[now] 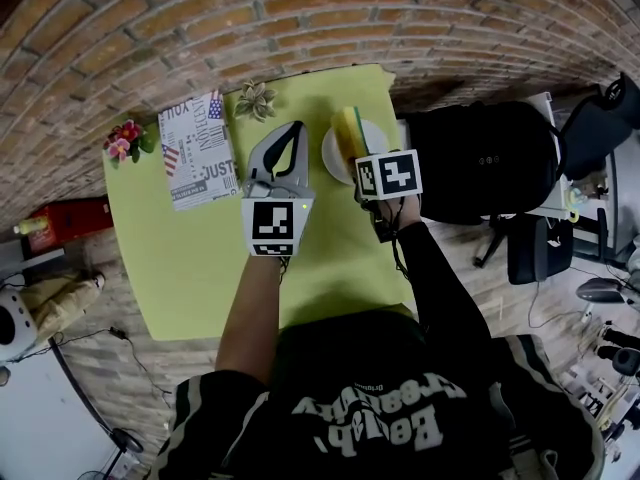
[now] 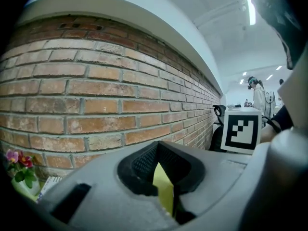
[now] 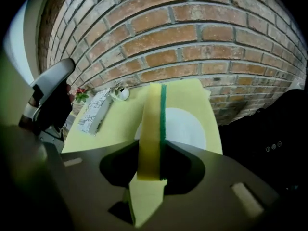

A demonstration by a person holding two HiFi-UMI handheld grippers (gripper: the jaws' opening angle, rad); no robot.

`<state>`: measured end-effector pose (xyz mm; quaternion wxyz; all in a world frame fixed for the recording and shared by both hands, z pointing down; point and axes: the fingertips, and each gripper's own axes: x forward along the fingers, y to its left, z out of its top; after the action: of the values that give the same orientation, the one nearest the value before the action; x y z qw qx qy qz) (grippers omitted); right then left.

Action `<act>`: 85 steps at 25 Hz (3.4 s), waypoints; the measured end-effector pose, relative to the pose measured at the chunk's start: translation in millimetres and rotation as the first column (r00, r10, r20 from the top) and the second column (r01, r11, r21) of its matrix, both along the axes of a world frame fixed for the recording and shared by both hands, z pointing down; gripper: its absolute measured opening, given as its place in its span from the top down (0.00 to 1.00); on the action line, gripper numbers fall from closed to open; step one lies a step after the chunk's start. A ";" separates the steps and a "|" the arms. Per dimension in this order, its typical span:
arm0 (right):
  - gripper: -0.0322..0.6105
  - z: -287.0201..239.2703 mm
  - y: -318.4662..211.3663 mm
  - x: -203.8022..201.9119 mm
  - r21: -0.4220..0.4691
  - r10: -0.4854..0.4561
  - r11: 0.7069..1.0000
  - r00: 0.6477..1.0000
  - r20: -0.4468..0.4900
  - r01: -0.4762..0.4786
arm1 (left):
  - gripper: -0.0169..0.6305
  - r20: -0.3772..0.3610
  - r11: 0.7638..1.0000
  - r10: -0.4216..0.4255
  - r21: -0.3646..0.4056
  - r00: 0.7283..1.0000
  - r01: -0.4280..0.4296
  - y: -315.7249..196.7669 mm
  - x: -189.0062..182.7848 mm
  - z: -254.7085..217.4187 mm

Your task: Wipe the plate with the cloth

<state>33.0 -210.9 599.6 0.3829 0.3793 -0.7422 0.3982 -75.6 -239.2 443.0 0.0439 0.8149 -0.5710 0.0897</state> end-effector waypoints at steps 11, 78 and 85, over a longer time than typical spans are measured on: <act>0.73 8.6 27.3 -29.0 -0.071 -0.069 0.995 0.997 0.032 0.071 | 0.97 0.000 1.000 0.006 -0.009 1.000 -0.006 3.8 -3.8 1.5; 0.74 14.2 38.7 94.7 -0.038 0.188 0.981 0.978 -0.092 -0.192 | 0.97 -0.006 0.998 0.049 -0.044 0.999 -0.049 29.6 35.3 7.7; 0.74 -4.2 43.8 35.2 -0.004 0.063 0.998 0.998 -0.005 -0.063 | 0.97 -0.004 0.999 0.039 -0.037 0.999 -0.039 36.0 24.9 4.0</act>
<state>68.2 -167.1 595.5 0.3727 0.4026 -0.7281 0.4109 -50.6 -203.1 447.0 0.0583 0.8250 -0.5531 0.0997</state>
